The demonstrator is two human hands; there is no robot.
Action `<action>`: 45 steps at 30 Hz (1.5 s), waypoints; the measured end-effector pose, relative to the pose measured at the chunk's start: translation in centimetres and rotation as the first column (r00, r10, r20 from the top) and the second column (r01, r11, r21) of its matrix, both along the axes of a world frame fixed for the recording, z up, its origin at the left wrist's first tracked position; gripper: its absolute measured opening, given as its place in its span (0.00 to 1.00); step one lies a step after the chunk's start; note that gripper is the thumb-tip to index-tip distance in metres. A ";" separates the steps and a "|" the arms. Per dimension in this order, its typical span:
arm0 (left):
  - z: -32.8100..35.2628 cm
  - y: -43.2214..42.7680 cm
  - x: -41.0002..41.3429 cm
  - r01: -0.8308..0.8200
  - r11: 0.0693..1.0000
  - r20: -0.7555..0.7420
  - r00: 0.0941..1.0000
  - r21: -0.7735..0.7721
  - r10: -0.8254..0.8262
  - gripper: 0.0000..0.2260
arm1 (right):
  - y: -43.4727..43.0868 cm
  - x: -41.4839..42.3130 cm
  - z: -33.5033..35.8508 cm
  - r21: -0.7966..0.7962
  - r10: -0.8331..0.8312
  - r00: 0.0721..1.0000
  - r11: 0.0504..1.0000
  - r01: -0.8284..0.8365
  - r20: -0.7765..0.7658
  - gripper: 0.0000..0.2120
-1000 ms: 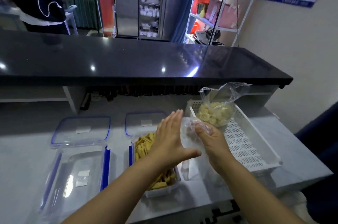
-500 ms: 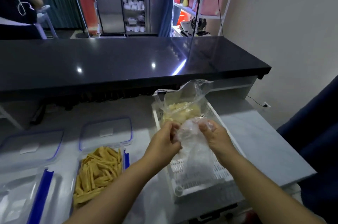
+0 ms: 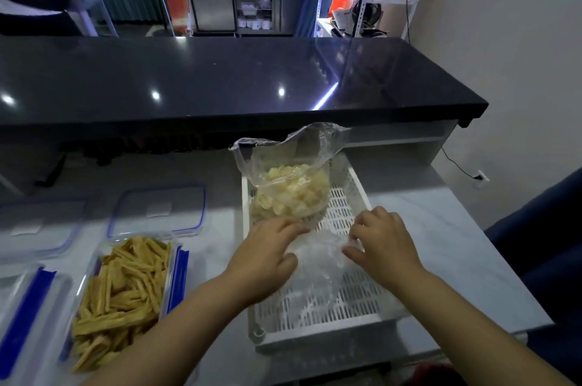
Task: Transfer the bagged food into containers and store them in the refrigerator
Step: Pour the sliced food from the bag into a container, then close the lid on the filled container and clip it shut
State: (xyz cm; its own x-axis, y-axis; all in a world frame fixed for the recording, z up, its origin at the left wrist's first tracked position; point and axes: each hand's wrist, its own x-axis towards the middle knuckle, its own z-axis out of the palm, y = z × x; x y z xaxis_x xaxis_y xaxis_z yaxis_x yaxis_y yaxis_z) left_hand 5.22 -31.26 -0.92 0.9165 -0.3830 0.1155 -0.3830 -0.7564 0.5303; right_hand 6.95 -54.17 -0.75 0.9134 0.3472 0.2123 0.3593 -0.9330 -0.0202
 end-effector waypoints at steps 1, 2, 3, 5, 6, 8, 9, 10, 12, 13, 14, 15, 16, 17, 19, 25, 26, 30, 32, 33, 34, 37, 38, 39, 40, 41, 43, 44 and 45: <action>-0.1 -0.6 -0.3 0.064 0.998 0.001 0.998 0.020 -0.064 0.23 | 0.1 0.1 -0.1 -0.051 -0.011 1.000 0.999 0.010 -0.015 0.11; -0.3 -1.1 -0.4 0.119 0.990 0.003 0.993 0.079 -0.120 0.24 | 0.2 0.1 -0.3 -0.095 -0.022 0.999 0.995 0.020 -0.027 0.13; -0.6 -1.5 -0.4 0.167 0.972 0.000 0.985 0.166 -0.170 0.24 | 0.2 0.2 -0.4 -0.132 -0.034 0.999 0.991 0.029 -0.039 0.14; -1.3 -1.9 -0.3 0.241 0.903 -0.036 0.969 0.357 -0.244 0.21 | 0.2 0.3 -0.8 -0.177 -0.063 0.995 0.983 0.049 -0.072 0.14; -1.4 -1.9 -0.4 0.263 0.868 -0.074 0.964 0.421 -0.256 0.18 | 0.0 0.3 -1.0 -0.187 -0.076 0.993 0.981 0.058 -0.090 0.14; -1.6 -1.7 -0.4 0.278 0.850 -0.151 0.960 0.448 -0.235 0.15 | -0.3 0.4 -1.2 -0.205 -0.087 0.987 0.977 0.058 -0.135 0.13; -1.6 -1.5 -0.4 0.282 0.862 -0.180 0.958 0.421 -0.225 0.14 | -0.5 0.5 -1.2 -0.208 -0.084 0.984 0.977 0.050 -0.157 0.13; -1.5 -1.3 -0.3 0.287 0.874 -0.192 0.955 0.392 -0.228 0.14 | -0.5 0.6 -1.2 -0.197 -0.081 0.981 0.979 0.045 -0.177 0.14; -1.2 -0.9 -0.2 0.292 0.892 -0.162 0.955 0.344 -0.250 0.15 | -0.4 0.8 -0.7 -0.138 -0.072 0.973 0.990 0.042 -0.221 0.20; -0.9 -0.7 -0.1 0.281 0.908 -0.140 0.958 0.311 -0.249 0.14 | -0.2 1.0 -0.2 -0.093 -0.060 0.968 0.995 0.039 -0.245 0.23; -0.6 -0.3 -0.1 0.258 0.929 -0.124 0.965 0.264 -0.233 0.14 | 0.1 1.1 0.5 -0.049 -0.044 0.962 0.998 0.032 -0.269 0.26; -0.2 0.1 -0.2 0.227 0.953 -0.121 0.971 0.201 -0.206 0.14 | 0.5 1.1 1.3 -0.014 -0.020 0.960 1.000 0.017 -0.280 0.28; 0.1 0.6 -0.4 0.191 0.974 -0.124 0.977 0.126 -0.175 0.14 | 1.1 1.1 2.0 0.007 0.009 0.962 1.000 -0.007 -0.272 0.28; 0.4 1.3 -0.6 0.147 0.988 -0.131 0.982 0.051 -0.139 0.14 | 1.8 1.1 2.9 0.019 0.043 0.969 0.999 -0.039 -0.242 0.26; 1.1 2.6 -1.0 0.054 0.995 -0.146 0.987 -0.081 -0.066 0.14 | 3.2 0.8 4.5 0.053 0.096 0.985 0.995 -0.089 -0.147 0.22; 2.3 10.5 -2.1 -0.241 0.915 -0.163 0.967 -0.324 0.198 0.11 | 10.5 -0.3 7.5 0.247 0.325 0.942 0.909 -0.336 0.083 0.05; 2.2 12.1 -2.2 -0.302 0.889 -0.167 0.952 -0.346 0.258 0.11 | 12.1 -0.3 7.7 0.270 0.348 0.933 0.893 -0.360 0.092 0.04; 1.5 18.8 -2.6 -0.511 0.767 -0.192 0.859 -0.388 0.474 0.11 | 18.7 0.4 7.0 0.322 0.395 0.918 0.867 -0.381 0.025 0.04; 1.0 21.9 -2.5 -0.571 0.732 -0.188 0.818 -0.371 0.543 0.11 | 22.0 1.2 5.5 0.319 0.380 0.920 0.887 -0.334 -0.093 0.08; 0.8 23.3 -2.4 -0.599 0.714 -0.195 0.798 -0.362 0.570 0.11 | 23.4 1.8 4.6 0.306 0.353 0.923 0.905 -0.295 -0.155 0.09; 0.5 24.7 -2.2 -0.628 0.699 -0.211 0.776 -0.341 0.594 0.11 | 24.7 2.5 3.8 0.285 0.318 0.923 0.925 -0.252 -0.217 0.11; -0.6 27.9 -0.9 -0.683 0.692 -0.281 0.728 -0.231 0.625 0.12 | 27.7 4.6 1.4 0.196 0.185 0.910 0.973 -0.118 -0.371 0.16; -0.9 28.7 -0.4 -0.684 0.702 -0.305 0.724 -0.199 0.619 0.13 | 28.5 5.1 0.7 0.176 0.134 0.905 0.982 -0.067 -0.403 0.17; -1.2 29.3 0.2 -0.678 0.715 -0.329 0.723 -0.171 0.607 0.14 | 29.2 5.6 0.1 0.163 0.083 0.901 0.987 -0.014 -0.425 0.17; -1.5 29.8 0.8 -0.668 0.731 -0.351 0.724 -0.141 0.594 0.15 | 29.7 6.0 -0.4 0.148 0.032 0.899 0.988 0.037 -0.438 0.15; -1.7 30.2 1.4 -0.656 0.747 -0.368 0.724 -0.108 0.583 0.15 | 30.1 6.2 -0.9 0.127 -0.020 0.893 0.988 0.086 -0.449 0.15; -2.2 30.7 2.8 -0.632 0.774 -0.398 0.721 -0.043 0.567 0.17 | 30.9 6.9 -1.9 0.072 -0.122 0.869 0.982 0.177 -0.480 0.14; -2.4 30.8 3.4 -0.623 0.783 -0.415 0.715 -0.010 0.563 0.17 | 31.2 7.1 -2.3 0.049 -0.174 0.848 0.972 0.228 -0.500 0.14; -2.6 30.9 4.0 -0.611 0.791 -0.431 0.709 0.020 0.558 0.17 | 31.6 7.3 -2.7 0.038 -0.223 0.823 0.958 0.283 -0.522 0.13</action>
